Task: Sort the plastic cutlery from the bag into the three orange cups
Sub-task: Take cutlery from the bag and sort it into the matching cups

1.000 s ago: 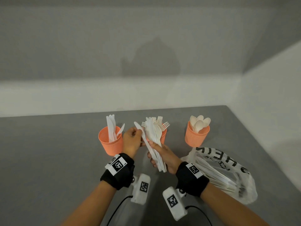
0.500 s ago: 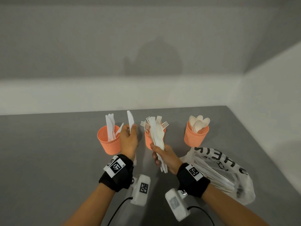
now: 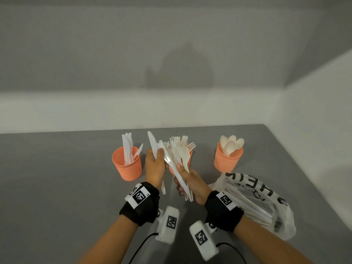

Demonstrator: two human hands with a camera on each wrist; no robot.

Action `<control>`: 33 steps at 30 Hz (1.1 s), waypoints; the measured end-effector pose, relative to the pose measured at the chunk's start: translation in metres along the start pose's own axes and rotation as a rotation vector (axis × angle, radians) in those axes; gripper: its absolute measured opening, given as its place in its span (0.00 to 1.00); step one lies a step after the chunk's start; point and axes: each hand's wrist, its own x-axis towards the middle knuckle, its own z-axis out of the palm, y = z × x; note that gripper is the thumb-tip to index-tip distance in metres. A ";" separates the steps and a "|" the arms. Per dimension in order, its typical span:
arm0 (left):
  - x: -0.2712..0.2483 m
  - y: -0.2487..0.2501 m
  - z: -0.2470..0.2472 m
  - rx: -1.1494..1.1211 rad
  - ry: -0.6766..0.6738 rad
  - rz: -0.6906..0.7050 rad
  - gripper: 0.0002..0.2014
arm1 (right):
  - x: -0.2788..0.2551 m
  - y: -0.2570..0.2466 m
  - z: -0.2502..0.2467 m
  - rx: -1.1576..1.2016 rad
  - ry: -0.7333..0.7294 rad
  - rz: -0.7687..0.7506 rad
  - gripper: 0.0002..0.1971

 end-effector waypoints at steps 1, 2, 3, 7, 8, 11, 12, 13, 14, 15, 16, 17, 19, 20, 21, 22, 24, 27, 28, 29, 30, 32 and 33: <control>0.000 -0.001 0.001 -0.015 0.008 -0.006 0.06 | 0.001 0.001 0.001 0.011 0.013 -0.011 0.18; 0.001 -0.002 0.002 -0.023 0.006 -0.016 0.06 | 0.001 0.002 0.002 0.012 0.026 -0.026 0.17; 0.000 -0.004 0.004 -0.031 0.000 -0.025 0.07 | 0.001 0.003 0.003 0.005 0.042 -0.042 0.16; -0.009 -0.012 0.007 -0.031 -0.051 -0.046 0.11 | 0.008 0.005 0.006 -0.051 0.137 -0.149 0.15; -0.012 -0.014 0.008 -0.019 -0.074 -0.049 0.11 | 0.010 0.006 0.005 -0.082 0.158 -0.180 0.18; -0.016 -0.017 0.009 -0.009 -0.096 -0.098 0.13 | 0.013 0.008 0.007 -0.131 0.172 -0.231 0.21; -0.016 -0.018 0.008 0.003 -0.092 -0.112 0.14 | 0.013 0.010 0.007 -0.128 0.164 -0.249 0.21; -0.015 -0.018 0.007 0.020 -0.090 -0.119 0.14 | 0.013 0.011 0.007 -0.126 0.161 -0.259 0.21; -0.015 -0.018 0.006 0.037 -0.090 -0.122 0.15 | 0.011 0.011 0.008 -0.119 0.152 -0.261 0.21; -0.015 -0.019 0.005 0.047 -0.089 -0.116 0.14 | 0.010 0.010 0.009 -0.113 0.139 -0.251 0.21; -0.015 -0.021 0.004 0.050 -0.076 -0.105 0.13 | 0.009 0.009 0.010 -0.115 0.133 -0.225 0.21; -0.015 -0.022 0.003 0.049 -0.061 -0.092 0.12 | 0.007 0.009 0.011 -0.119 0.136 -0.188 0.20; -0.011 -0.024 0.000 0.047 -0.037 -0.070 0.13 | 0.008 0.009 0.012 -0.121 0.142 -0.154 0.19; -0.010 -0.024 -0.002 0.033 -0.029 -0.067 0.14 | 0.009 0.010 0.012 -0.120 0.146 -0.155 0.18; -0.008 -0.022 -0.003 0.016 -0.014 -0.068 0.15 | 0.010 0.010 0.013 -0.123 0.159 -0.151 0.18; -0.006 -0.021 -0.006 -0.001 0.010 -0.070 0.15 | 0.011 0.009 0.012 -0.126 0.177 -0.140 0.16; 0.000 -0.017 -0.015 -0.047 0.075 -0.066 0.16 | 0.009 0.007 0.011 -0.107 0.208 -0.092 0.12; 0.019 -0.009 -0.034 -0.158 0.124 -0.109 0.14 | 0.005 0.003 0.007 -0.078 0.185 -0.054 0.11; 0.027 -0.005 -0.041 -0.186 0.144 -0.112 0.14 | 0.003 0.002 0.005 -0.074 0.166 -0.050 0.11; 0.036 0.000 -0.048 -0.195 0.179 -0.096 0.14 | 0.003 0.001 0.005 -0.074 0.150 -0.041 0.10; 0.045 0.007 -0.055 -0.177 0.224 -0.063 0.15 | 0.002 -0.001 0.005 -0.076 0.128 -0.029 0.09; 0.059 0.023 -0.066 -0.118 0.282 0.025 0.18 | 0.002 -0.003 0.005 -0.078 0.082 0.001 0.07; 0.066 0.031 -0.070 -0.098 0.302 0.067 0.19 | 0.002 -0.004 0.006 -0.075 0.064 0.013 0.07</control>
